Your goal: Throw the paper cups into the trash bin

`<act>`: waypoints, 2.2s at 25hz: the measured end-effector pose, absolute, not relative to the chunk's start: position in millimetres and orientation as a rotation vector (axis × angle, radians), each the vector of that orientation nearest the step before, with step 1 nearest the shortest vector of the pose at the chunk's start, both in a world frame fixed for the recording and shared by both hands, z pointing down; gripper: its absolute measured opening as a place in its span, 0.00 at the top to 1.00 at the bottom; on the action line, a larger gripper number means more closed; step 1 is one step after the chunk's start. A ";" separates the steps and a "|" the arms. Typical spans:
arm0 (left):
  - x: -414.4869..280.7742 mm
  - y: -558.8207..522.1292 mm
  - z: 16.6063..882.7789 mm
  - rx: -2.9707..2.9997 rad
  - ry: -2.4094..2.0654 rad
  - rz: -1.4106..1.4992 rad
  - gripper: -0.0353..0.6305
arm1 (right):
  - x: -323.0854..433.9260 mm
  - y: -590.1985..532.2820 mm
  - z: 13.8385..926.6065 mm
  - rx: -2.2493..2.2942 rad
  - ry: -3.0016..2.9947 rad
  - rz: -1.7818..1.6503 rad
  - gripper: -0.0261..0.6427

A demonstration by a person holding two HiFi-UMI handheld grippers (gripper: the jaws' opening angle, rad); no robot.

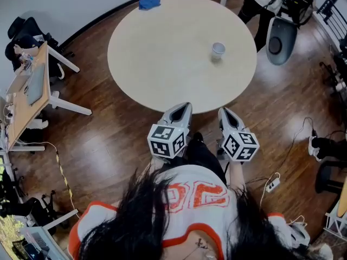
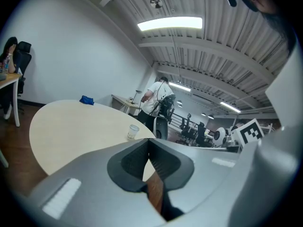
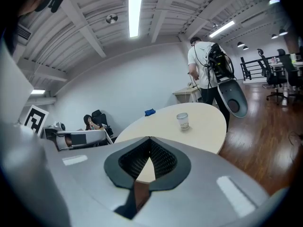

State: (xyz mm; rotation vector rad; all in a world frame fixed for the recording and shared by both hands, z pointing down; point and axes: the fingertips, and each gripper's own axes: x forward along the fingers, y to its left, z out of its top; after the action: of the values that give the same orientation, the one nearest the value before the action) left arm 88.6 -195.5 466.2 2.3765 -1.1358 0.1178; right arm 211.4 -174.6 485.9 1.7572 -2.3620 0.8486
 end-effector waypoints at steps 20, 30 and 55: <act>90.2 -277.9 468.8 2.204 -1.423 0.097 0.95 | 243.4 -352.1 522.0 1.435 -2.398 0.662 0.89; 64.9 -287.9 471.8 2.100 -1.557 0.080 0.95 | 246.3 -450.3 567.4 1.242 -2.256 0.397 0.82; 33.1 -287.1 482.5 1.999 -1.664 0.072 0.95 | 259.5 -478.3 641.4 1.167 -1.946 0.410 0.92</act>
State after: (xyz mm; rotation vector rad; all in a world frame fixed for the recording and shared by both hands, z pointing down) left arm 33.1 -287.1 482.5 1.9992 -1.6643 0.0722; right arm 259.5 -478.3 641.4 1.1674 -1.9463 0.4097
